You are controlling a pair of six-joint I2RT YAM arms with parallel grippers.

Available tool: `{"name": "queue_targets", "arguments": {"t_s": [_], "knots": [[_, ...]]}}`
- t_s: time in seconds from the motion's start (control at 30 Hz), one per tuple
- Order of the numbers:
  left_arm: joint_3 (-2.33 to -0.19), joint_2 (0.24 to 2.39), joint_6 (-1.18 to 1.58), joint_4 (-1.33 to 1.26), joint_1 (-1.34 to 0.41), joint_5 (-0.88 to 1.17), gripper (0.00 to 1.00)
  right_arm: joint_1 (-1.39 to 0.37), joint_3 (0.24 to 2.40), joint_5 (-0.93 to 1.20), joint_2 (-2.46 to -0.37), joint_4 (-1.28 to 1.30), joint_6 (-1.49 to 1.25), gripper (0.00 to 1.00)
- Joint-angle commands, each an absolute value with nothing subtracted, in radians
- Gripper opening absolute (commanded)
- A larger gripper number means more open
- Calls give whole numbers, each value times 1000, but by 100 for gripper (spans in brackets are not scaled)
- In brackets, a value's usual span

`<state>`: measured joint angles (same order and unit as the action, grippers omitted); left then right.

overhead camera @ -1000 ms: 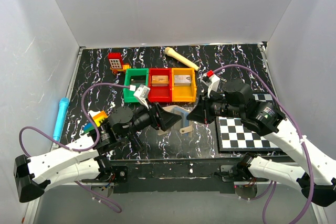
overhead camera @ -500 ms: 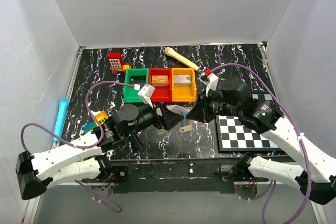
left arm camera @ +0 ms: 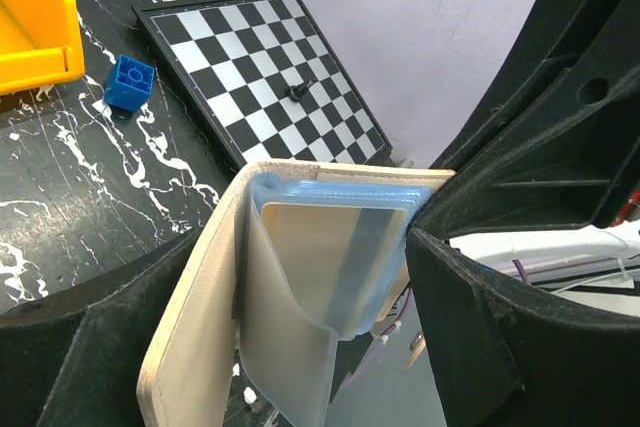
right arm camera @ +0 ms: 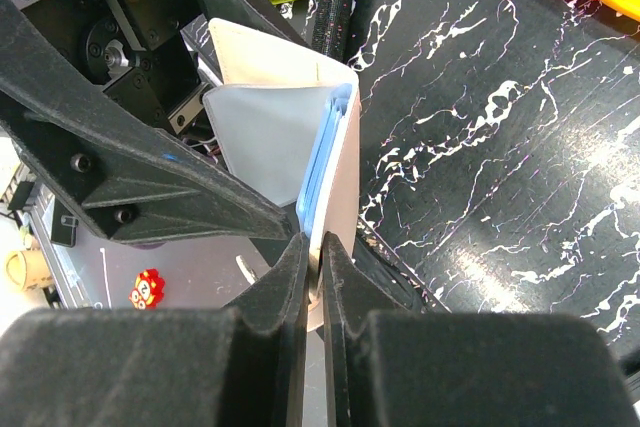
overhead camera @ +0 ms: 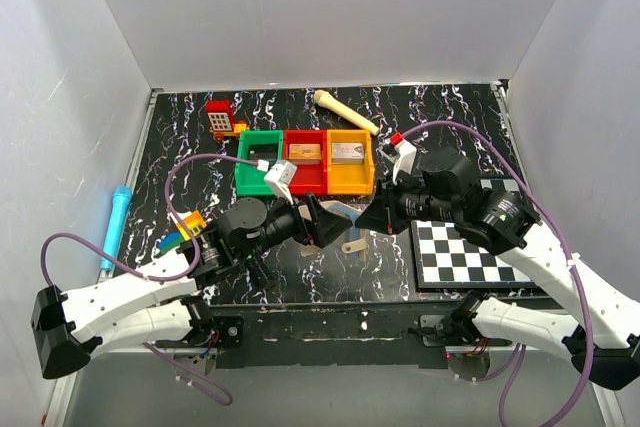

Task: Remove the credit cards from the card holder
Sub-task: Remove the credit card from the card holder.

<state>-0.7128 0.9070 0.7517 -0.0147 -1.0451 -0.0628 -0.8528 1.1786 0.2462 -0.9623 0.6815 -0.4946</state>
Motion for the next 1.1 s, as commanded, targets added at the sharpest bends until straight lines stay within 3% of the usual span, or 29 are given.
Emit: {"name": "queue_targets", "arguments": {"t_s": [0.0,0.2,0.5,0.6,0.7,0.77,0.87,1.07], "knots": [[-756,922,741,-14,-1049,-51,78,-857,1227,261,-960,644,-502,1],[-759,934,735,-5,-1049,-48,73,-857,1223,262,-960,643,-499,1],[-724,861,732,57,-1049,-144,47,-859,1226,250,-951,652,-494,1],[-719,836,723,74,-1049,-172,47,-856,1226,252,-951,652,-492,1],[-723,824,715,81,-1049,-190,66,-857,1229,239,-954,655,-494,1],[-726,825,706,61,-1049,-177,71,-857,1242,212,-966,678,-495,1],[-744,862,703,45,-1049,-138,72,-867,1270,161,-988,713,-503,1],[-752,923,719,22,-1049,-80,56,-876,1289,164,-993,707,-508,1]]}}
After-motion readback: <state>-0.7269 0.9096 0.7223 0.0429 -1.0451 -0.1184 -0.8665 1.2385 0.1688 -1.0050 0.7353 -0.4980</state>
